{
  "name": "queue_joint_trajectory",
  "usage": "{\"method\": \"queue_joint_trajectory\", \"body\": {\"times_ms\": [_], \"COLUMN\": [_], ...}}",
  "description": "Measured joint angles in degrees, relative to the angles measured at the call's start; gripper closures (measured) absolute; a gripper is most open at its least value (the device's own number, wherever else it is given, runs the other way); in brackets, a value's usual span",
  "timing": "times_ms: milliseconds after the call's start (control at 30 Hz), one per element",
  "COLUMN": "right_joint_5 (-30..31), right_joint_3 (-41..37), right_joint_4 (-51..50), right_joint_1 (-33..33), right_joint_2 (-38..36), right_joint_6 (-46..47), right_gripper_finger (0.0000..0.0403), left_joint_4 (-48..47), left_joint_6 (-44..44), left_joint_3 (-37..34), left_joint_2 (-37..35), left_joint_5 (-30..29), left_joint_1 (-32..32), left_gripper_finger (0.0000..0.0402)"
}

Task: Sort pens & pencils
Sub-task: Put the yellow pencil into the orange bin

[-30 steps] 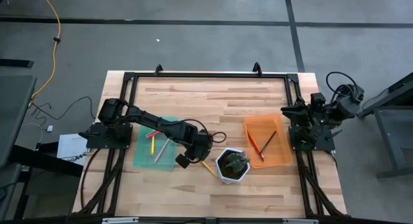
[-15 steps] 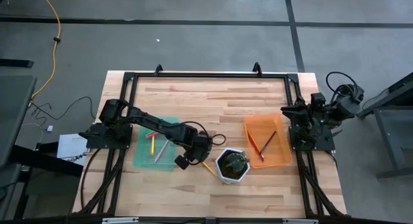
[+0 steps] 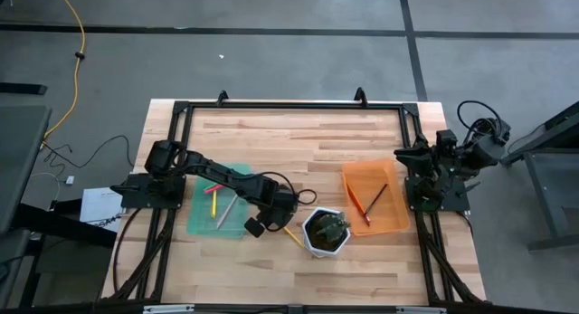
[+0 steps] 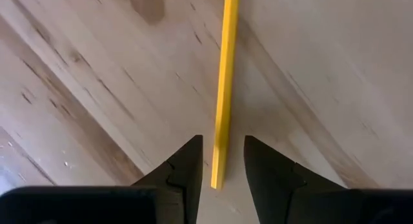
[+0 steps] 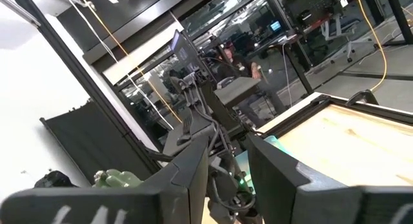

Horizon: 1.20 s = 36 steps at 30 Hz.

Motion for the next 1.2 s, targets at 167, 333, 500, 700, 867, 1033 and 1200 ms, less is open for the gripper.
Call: {"method": "queue_joint_trajectory", "body": {"times_ms": [167,333,500,700,867,1033,1200], "right_joint_5": [0.00,0.00,0.02,0.04,0.04,0.04,0.04], "right_joint_3": [0.00,0.00,0.00,0.00,0.00,0.00,0.00], "right_joint_4": [-0.02,-0.19,-0.22,-0.22,-0.24,-0.24,-0.44], "right_joint_1": [-0.01,0.00,0.00,-0.01,0.00,0.00,-0.01], "right_joint_2": [0.00,0.00,0.00,0.00,0.00,0.00,0.00], "right_joint_6": [-0.14,-0.12,-0.13,-0.12,-0.14,-0.14,-0.14], "right_gripper_finger": [0.0300,0.0300,0.0300,0.0300,0.0300,0.0300,0.0300], "left_joint_4": [-0.07,-0.31,-0.27,-0.28,-0.50,-0.58,-0.96], "left_joint_6": [0.04,0.12,0.12,0.13,0.13,0.11,0.13], "left_joint_3": [-0.02,-0.04,-0.04,-0.04,-0.05,-0.07,-0.07], "left_joint_2": [0.02,0.02,0.02,0.02,0.56,0.61,0.61], "left_joint_5": [-0.15,-0.57,-0.93,-1.71,-1.85,-1.79,-1.73], "left_joint_1": [0.01,0.01,0.01,0.01,0.01,-0.01,0.01], "left_gripper_finger": [0.0300,0.0300,0.0300,0.0300,0.0300,0.0300,0.0300]}}
